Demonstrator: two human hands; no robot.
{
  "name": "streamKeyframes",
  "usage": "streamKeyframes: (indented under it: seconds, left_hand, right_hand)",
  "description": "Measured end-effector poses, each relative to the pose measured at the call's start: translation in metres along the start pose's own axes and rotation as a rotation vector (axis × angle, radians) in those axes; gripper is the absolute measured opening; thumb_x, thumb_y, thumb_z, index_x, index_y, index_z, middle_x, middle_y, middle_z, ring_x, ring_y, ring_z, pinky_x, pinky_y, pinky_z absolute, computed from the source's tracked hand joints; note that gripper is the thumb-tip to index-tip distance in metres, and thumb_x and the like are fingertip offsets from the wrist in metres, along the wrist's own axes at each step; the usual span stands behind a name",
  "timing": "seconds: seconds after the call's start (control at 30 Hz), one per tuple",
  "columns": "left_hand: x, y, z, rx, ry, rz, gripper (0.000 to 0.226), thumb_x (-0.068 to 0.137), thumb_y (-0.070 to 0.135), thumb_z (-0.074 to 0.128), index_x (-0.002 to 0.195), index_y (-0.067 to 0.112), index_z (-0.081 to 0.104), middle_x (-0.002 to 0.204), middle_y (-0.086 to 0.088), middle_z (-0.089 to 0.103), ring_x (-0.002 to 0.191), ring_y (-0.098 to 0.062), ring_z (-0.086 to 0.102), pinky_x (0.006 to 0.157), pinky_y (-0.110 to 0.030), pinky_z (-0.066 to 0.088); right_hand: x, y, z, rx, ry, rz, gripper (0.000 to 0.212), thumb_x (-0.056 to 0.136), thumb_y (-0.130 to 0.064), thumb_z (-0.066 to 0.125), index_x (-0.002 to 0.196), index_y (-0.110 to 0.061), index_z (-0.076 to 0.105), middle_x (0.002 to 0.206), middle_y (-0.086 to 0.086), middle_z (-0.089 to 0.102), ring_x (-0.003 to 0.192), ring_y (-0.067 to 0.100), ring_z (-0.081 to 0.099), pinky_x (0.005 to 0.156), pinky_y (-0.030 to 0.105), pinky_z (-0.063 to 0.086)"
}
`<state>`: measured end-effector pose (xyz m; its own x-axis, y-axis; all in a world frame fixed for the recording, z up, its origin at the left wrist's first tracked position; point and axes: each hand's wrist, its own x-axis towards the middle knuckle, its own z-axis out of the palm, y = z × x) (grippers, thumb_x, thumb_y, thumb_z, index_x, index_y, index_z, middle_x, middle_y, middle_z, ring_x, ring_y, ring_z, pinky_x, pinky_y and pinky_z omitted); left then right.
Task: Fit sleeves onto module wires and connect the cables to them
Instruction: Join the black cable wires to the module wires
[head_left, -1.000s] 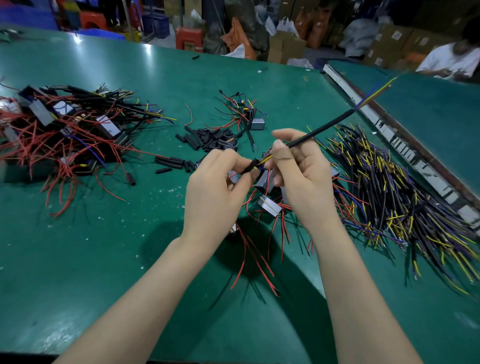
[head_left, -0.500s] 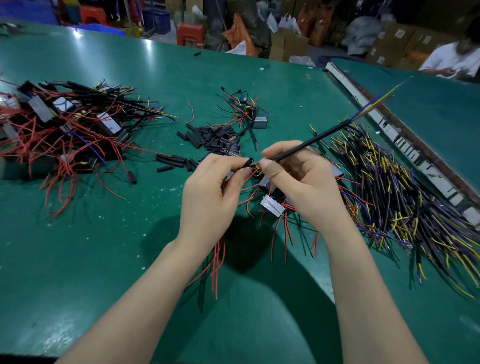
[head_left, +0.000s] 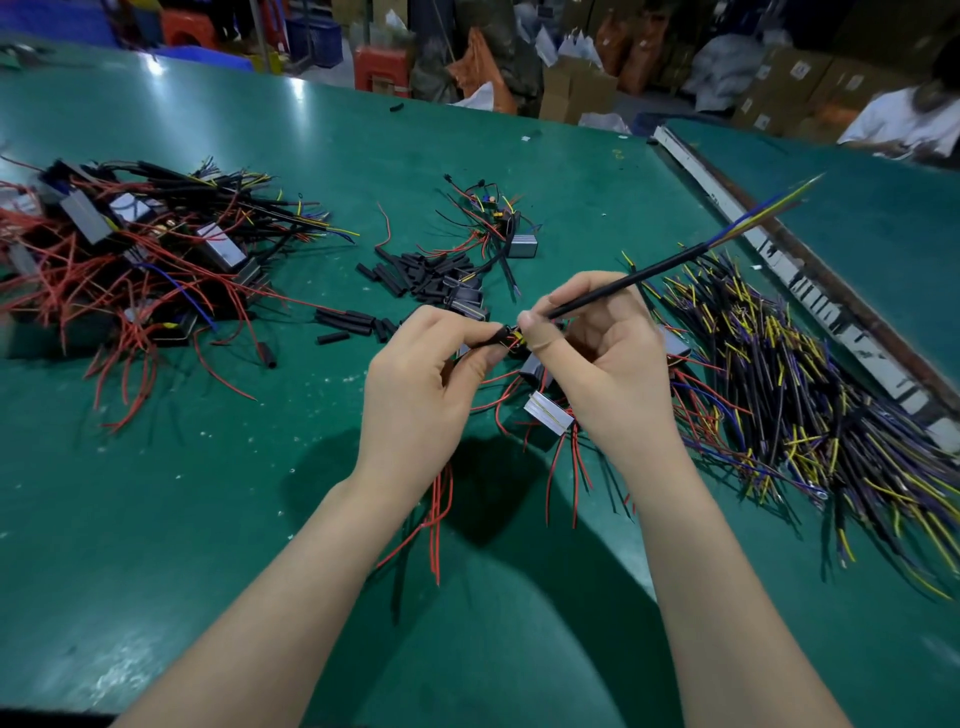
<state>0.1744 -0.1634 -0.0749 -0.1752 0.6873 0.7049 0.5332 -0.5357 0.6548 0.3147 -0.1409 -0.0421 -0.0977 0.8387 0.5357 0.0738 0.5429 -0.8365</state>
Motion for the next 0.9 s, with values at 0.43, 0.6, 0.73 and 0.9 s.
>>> streamKeyframes:
  seconds: [0.43, 0.6, 0.73, 0.9]
  left_hand:
    - [0.0, 0.002, -0.001, 0.01, -0.004, -0.026, 0.01, 0.08, 0.008, 0.072, 0.09, 0.007, 0.071, 0.085, -0.003, 0.061, 0.076, -0.012, 0.056, 0.065, -0.027, 0.045]
    - [-0.001, 0.001, -0.001, -0.001, -0.003, -0.042, 0.009, 0.079, 0.007, 0.073, 0.088, 0.007, 0.071, 0.083, -0.004, 0.06, 0.074, -0.013, 0.054, 0.062, -0.023, 0.041]
    - [-0.001, 0.0, -0.001, -0.028, -0.028, -0.026, 0.01, 0.079, 0.009, 0.073, 0.088, 0.008, 0.072, 0.083, -0.003, 0.06, 0.074, -0.013, 0.054, 0.063, -0.018, 0.04]
    - [0.0, -0.003, -0.002, -0.038, -0.048, -0.01, 0.007, 0.082, 0.006, 0.069, 0.088, 0.006, 0.072, 0.082, 0.001, 0.061, 0.076, -0.008, 0.055, 0.069, -0.015, 0.041]
  right_hand:
    - [-0.002, 0.002, 0.006, -0.083, 0.074, -0.03, 0.028, 0.084, -0.014, 0.07, 0.087, -0.032, 0.049, 0.078, -0.01, 0.063, 0.068, 0.02, 0.061, 0.065, 0.037, 0.051]
    - [-0.004, 0.002, 0.01, -0.07, 0.093, -0.029, 0.029, 0.083, -0.013, 0.07, 0.086, -0.033, 0.049, 0.077, -0.012, 0.064, 0.063, 0.018, 0.059, 0.059, 0.029, 0.048]
    - [-0.003, 0.001, 0.012, -0.088, 0.103, -0.024, 0.035, 0.082, -0.016, 0.07, 0.082, -0.046, 0.051, 0.079, -0.013, 0.065, 0.066, 0.041, 0.055, 0.06, 0.045, 0.045]
    - [-0.002, 0.002, 0.011, -0.063, 0.083, -0.054, 0.032, 0.081, -0.021, 0.071, 0.083, -0.048, 0.053, 0.08, -0.011, 0.066, 0.068, 0.045, 0.054, 0.061, 0.053, 0.046]
